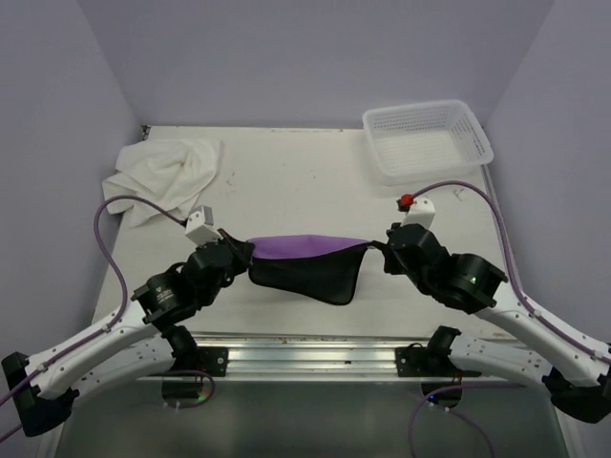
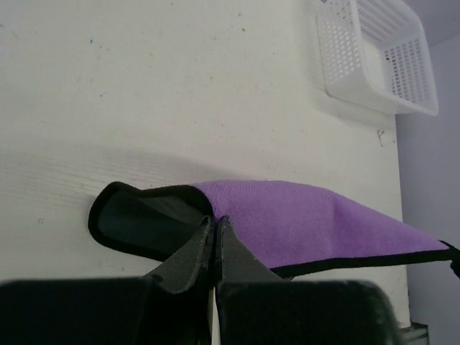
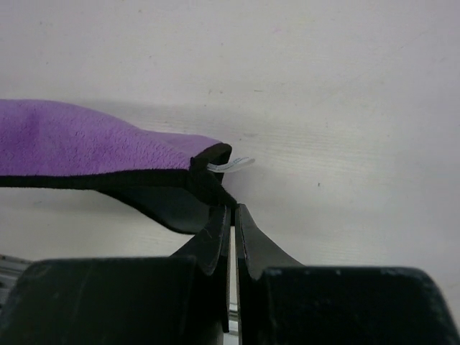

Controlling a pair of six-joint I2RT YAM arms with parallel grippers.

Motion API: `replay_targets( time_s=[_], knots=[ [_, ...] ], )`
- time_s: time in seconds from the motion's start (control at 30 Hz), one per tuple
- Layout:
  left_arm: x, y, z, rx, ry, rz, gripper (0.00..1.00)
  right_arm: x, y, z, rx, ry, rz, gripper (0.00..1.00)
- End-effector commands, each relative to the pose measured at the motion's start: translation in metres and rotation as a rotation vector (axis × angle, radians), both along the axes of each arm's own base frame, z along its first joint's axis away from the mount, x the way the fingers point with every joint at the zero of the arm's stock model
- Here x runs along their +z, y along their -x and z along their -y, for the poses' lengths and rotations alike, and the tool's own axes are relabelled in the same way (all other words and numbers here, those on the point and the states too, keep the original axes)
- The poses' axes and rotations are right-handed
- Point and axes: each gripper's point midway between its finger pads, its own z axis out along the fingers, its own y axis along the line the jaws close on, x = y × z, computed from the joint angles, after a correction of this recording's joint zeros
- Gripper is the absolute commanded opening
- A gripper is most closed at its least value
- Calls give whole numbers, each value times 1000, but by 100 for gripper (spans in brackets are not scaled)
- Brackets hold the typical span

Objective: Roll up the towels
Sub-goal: Fold the towel

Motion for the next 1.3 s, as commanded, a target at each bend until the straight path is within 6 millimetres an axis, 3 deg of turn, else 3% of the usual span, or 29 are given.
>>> replay_targets(
  time_s=[0.0, 0.07, 0.33, 0.37, 0.5, 0.7, 0.93, 1.07, 1.27],
  knots=[
    [16, -27, 12, 19, -31, 103, 0, 11, -25, 6, -94, 25, 118, 0],
    [13, -38, 18, -4, -35, 99, 0, 11, -33, 1, -98, 40, 144, 0],
    [-16, -92, 31, -45, -73, 71, 0, -23, -62, -6, -109, 180, 122, 0],
    [-12, -100, 32, -66, -42, 86, 0, -29, -68, -6, -117, 187, 113, 0],
    [-28, -126, 29, -97, -24, 67, 0, -48, -77, -5, -105, 184, 61, 0],
    [-45, -145, 33, -177, 21, 19, 0, -66, -78, -7, -63, 190, 20, 0],
    [-63, -136, 37, -269, 116, -38, 0, -94, -63, -20, 22, 139, -56, 0],
    [-71, -123, 26, -240, 131, -58, 0, -108, -53, -22, 48, 125, -99, 0],
    [-99, -98, 14, -219, 138, -133, 0, -116, -38, -19, 63, 101, -133, 0]
  ],
)
